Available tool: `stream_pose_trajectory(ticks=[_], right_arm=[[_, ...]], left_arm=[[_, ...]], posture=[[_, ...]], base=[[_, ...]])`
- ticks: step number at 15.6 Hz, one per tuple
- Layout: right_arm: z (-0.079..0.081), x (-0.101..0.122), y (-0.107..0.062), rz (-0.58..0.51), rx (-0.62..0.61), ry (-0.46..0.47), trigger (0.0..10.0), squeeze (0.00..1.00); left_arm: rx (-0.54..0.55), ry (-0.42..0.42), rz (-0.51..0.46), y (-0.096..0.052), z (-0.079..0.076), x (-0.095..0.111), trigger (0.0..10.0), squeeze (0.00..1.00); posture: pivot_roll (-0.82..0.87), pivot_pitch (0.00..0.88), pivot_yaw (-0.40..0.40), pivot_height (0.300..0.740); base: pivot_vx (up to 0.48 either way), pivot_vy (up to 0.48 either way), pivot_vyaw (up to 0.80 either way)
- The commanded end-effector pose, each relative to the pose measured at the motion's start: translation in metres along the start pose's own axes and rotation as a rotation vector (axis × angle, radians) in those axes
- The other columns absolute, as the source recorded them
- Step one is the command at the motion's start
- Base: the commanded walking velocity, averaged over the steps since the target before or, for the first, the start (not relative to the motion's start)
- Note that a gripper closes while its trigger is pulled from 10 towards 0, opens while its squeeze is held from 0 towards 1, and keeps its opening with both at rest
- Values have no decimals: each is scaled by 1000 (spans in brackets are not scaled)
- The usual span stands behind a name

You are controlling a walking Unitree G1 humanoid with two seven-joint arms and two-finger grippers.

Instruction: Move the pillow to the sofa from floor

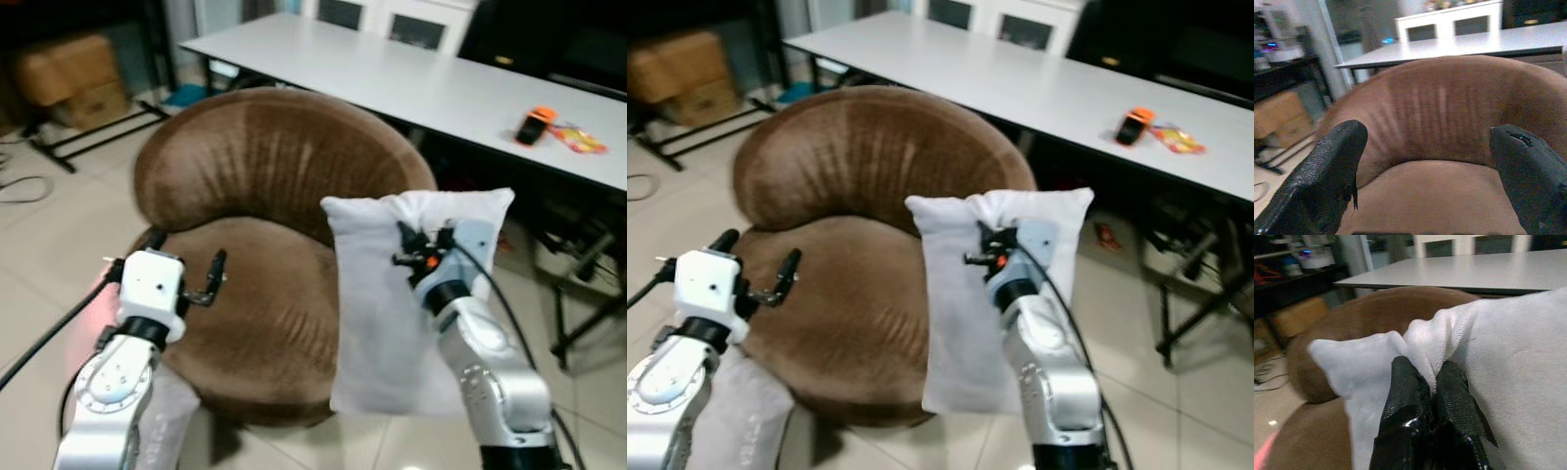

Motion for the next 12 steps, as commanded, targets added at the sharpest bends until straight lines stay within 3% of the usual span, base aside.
stream_pose_trajectory(ticks=[1,7,9,12], right_arm=[[1,15,2,-60,10,-2,10000,0],[13,16,2,-63,89,17,10000,0],[17,17,2,-64,106,7,10000,0],[13,16,3,-63,86,12,10000,0]], left_arm=[[-3,6,-3,-1,-2,1,10000,855],[-14,-6,-10,-4,-4,2,10000,867],[-14,-4,-10,-4,-4,3,10000,863],[-14,-1,-10,-5,-4,3,10000,855]], posture=[[31,0,-97,740],[38,0,-104,740],[39,0,-107,740],[42,0,-111,740]], base=[[281,0,0],[316,0,0],[349,0,800],[345,0,0]])
Point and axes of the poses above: a point about 5 cm out from each wrist's last joint towards the gripper, its own y axis pointing out of the wrist towards the gripper, its own x axis along the axis of the wrist's last joint, z = x × y, the point moved 4 cm from there along y, pointing out of the wrist towards the gripper, and after that the axes turned 2 degrees about -y, right-handed, at the moved point
